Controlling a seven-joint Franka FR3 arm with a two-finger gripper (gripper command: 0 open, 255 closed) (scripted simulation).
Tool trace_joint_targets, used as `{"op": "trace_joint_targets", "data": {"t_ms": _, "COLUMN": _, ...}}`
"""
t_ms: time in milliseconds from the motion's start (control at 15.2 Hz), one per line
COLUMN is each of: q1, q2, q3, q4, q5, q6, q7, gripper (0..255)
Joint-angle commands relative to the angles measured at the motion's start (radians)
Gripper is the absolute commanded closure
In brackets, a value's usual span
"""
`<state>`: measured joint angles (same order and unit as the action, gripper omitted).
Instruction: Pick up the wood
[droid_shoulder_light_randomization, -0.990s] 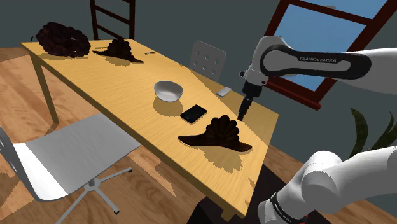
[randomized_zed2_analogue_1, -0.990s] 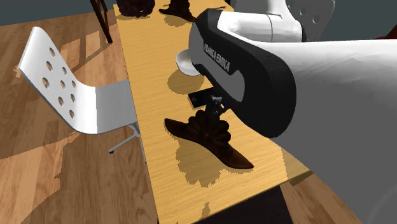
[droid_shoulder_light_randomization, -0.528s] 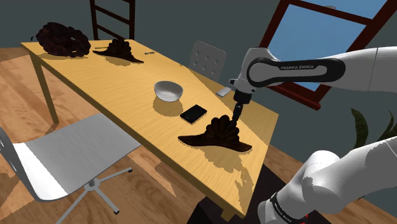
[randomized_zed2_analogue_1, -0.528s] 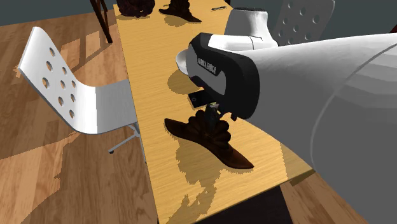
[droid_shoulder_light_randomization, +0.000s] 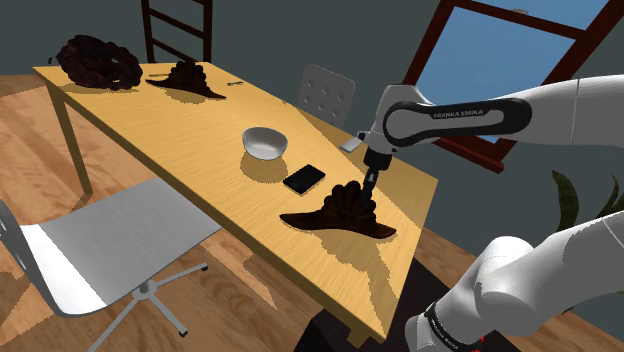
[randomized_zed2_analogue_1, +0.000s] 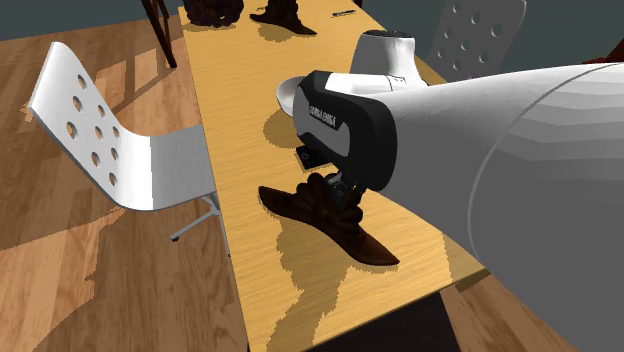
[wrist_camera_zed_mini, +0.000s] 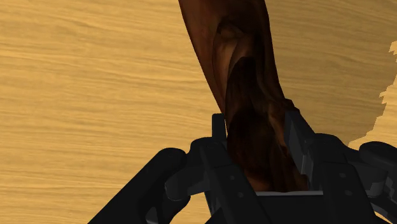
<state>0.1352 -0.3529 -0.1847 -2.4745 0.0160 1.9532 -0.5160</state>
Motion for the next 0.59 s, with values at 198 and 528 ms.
{"op": "trace_joint_targets", "data": {"t_ms": 198, "q1": 0.0, "q2": 0.001, "q3": 0.0, "q4": 0.0, "q5": 0.0, "q6": 0.001, "q7": 0.0, "gripper": 255}}
{"op": "trace_joint_targets", "data": {"t_ms": 528, "q1": 0.0, "q2": -0.011, "q3": 0.002, "q4": 0.016, "q5": -0.001, "q6": -0.027, "q7": 0.003, "gripper": 255}}
